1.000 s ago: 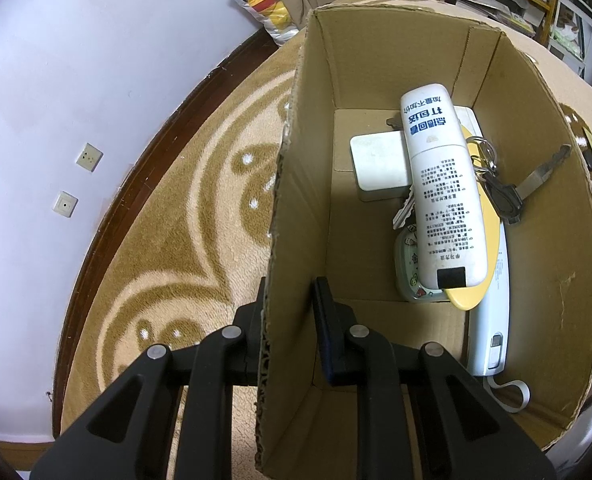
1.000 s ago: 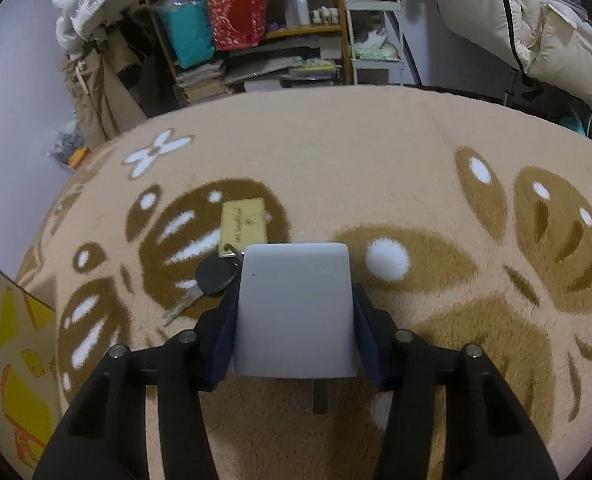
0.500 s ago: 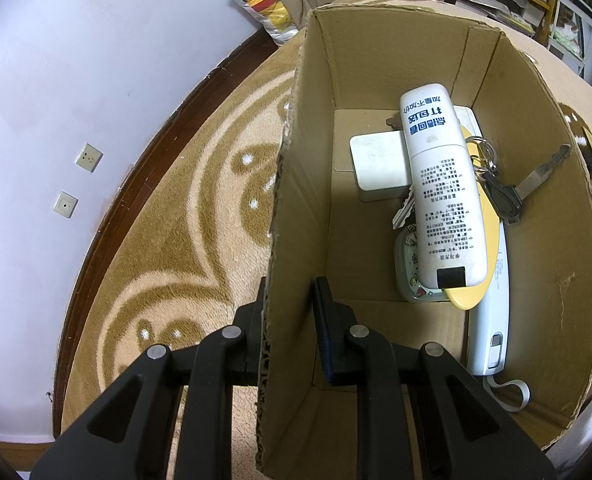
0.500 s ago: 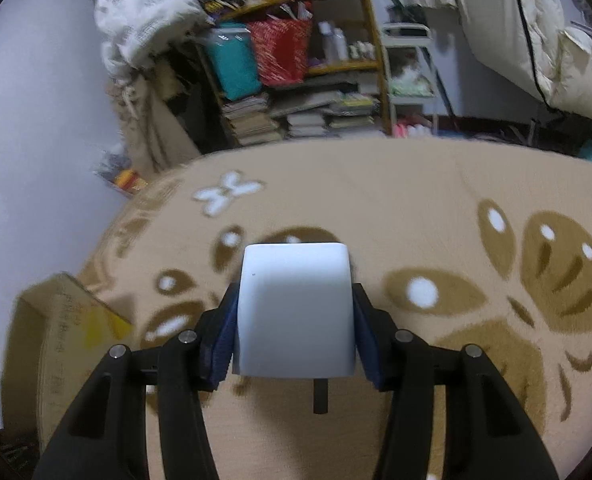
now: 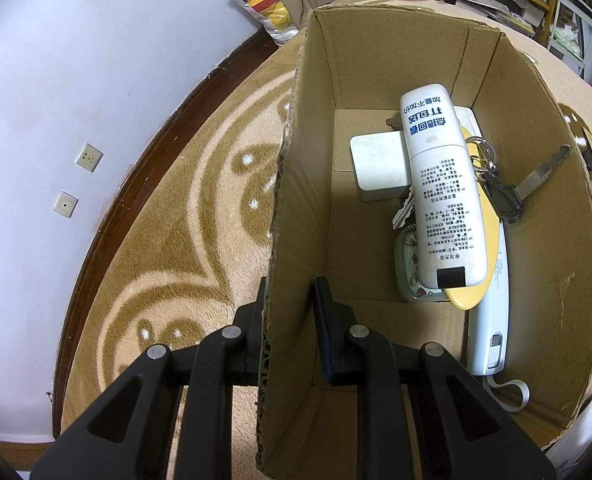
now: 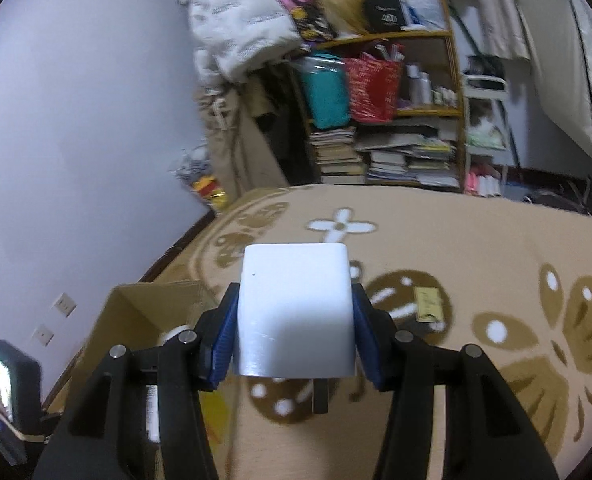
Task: Organize rigid objects
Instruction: 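Carry the white charger into the box and release it with the right gripper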
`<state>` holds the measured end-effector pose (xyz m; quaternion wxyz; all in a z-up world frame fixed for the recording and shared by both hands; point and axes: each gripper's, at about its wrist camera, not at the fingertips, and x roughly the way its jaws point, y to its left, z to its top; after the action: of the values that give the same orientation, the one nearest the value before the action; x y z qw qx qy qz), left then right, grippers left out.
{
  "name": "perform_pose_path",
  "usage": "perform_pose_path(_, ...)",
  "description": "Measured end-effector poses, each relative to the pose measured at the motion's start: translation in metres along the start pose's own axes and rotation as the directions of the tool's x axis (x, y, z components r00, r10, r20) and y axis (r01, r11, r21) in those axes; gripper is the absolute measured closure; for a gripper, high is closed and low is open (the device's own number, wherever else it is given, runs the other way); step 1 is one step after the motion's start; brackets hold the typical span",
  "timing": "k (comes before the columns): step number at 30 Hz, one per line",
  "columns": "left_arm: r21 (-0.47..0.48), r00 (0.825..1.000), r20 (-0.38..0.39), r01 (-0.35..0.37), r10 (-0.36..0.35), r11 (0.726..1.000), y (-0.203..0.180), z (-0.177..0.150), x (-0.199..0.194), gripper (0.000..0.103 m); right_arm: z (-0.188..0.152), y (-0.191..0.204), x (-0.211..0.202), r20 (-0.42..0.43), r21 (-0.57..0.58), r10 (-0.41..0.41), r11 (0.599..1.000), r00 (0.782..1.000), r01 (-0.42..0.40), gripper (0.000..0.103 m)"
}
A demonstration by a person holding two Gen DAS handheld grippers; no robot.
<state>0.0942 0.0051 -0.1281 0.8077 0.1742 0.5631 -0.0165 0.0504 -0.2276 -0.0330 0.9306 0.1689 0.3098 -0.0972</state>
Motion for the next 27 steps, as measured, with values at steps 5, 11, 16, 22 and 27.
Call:
perform_pose_path(5, 0.001, 1.0, 0.0, 0.0, 0.0, 1.0, 0.0, 0.0, 0.0, 0.084, -0.006, 0.027, -0.002, -0.01, -0.059, 0.059, 0.996, 0.998, -0.06, 0.047)
perform_pose_path(11, 0.001, 1.0, 0.0, -0.001, 0.001, 1.0, 0.0, 0.0, 0.0, 0.084, -0.017, 0.056, -0.001, -0.039, -0.123, 0.124, 0.984, 0.992, -0.128, 0.047)
perform_pose_path(16, 0.001, 1.0, 0.0, 0.0, 0.0, 1.0, 0.0, 0.0, 0.0, 0.084, -0.027, 0.074, 0.001, -0.065, -0.166, 0.161, 0.972, 0.985, -0.169, 0.047)
perform_pose_path(22, 0.001, 1.0, 0.0, 0.0, 0.0, 1.0, 0.0, 0.0, 0.0, 0.084, -0.039, 0.089, 0.008, -0.106, -0.205, 0.185, 0.958, 0.977, -0.203, 0.047)
perform_pose_path(27, 0.001, 1.0, 0.0, 0.0, 0.0, 1.0, 0.001, 0.0, 0.001, 0.084, -0.044, 0.095, 0.011, -0.131, -0.225, 0.19, 0.95, 0.973, -0.216, 0.047)
